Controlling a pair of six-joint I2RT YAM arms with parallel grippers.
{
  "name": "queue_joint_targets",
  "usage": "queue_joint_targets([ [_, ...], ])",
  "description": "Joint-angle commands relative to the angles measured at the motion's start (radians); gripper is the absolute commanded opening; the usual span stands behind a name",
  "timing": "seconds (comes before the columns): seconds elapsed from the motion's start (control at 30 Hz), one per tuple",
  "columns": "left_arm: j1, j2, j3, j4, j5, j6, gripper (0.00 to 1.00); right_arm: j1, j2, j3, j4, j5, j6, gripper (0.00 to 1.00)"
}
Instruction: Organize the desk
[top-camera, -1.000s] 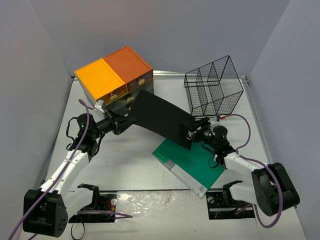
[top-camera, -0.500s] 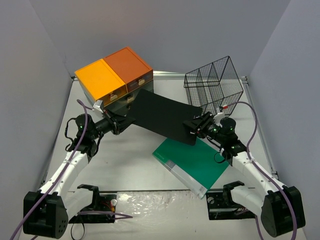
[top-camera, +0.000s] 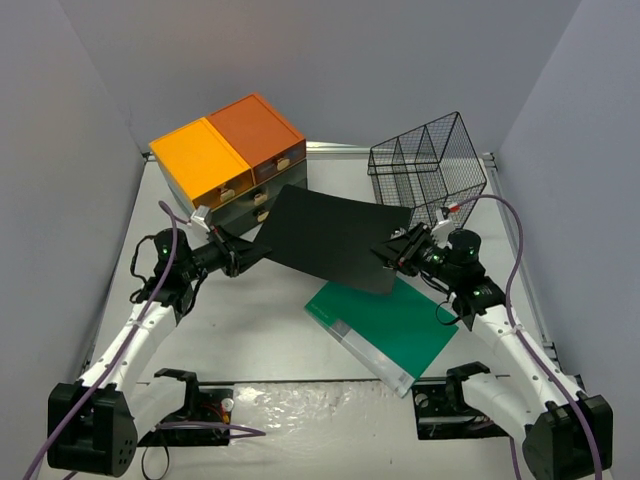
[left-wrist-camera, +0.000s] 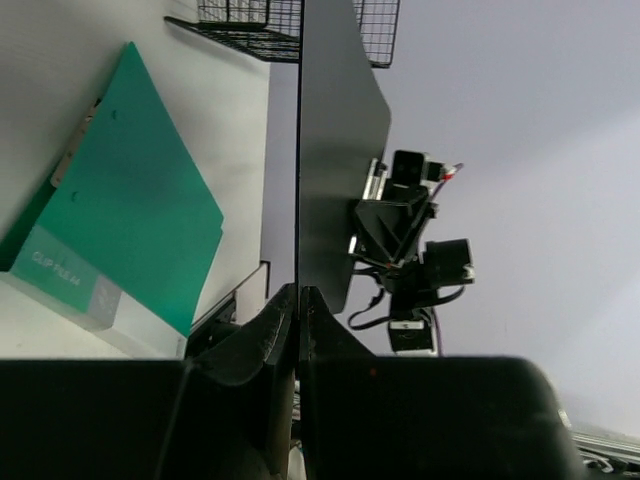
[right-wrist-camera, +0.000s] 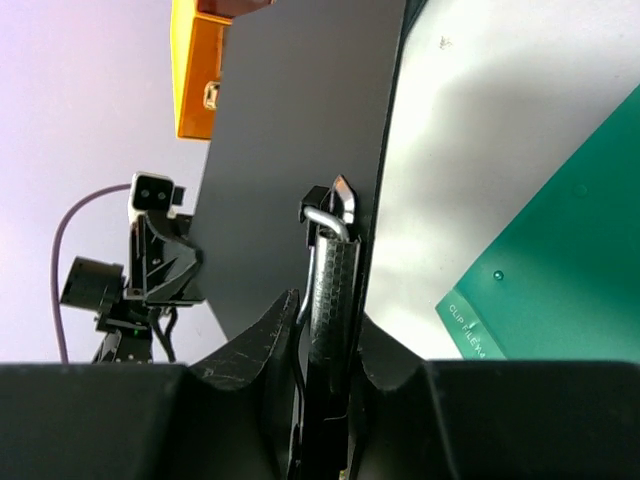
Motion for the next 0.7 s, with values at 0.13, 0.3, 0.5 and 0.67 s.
queue_joint_targets([
  [0.13, 0.020, 0.037, 0.094, -0.168, -0.007, 0.221, 0.00, -0.017, -0.016, 0.219, -0.149, -0.022, -0.154, 0.01],
  [0.3, 0.020, 0.064, 0.154, -0.337, -0.042, 0.374, 0.00, -0.018, 0.045, 0.394, -0.328, 0.003, -0.270, 0.00],
  [0.5, 0.020, 0.092, 0.213, -0.488, -0.104, 0.517, 0.03, -0.018, 0.122, 0.616, -0.528, 0.075, -0.391, 0.00],
  [0.67, 0.020, 0.100, 0.229, -0.538, -0.136, 0.578, 0.36, -0.018, 0.159, 0.752, -0.635, 0.127, -0.443, 0.00],
])
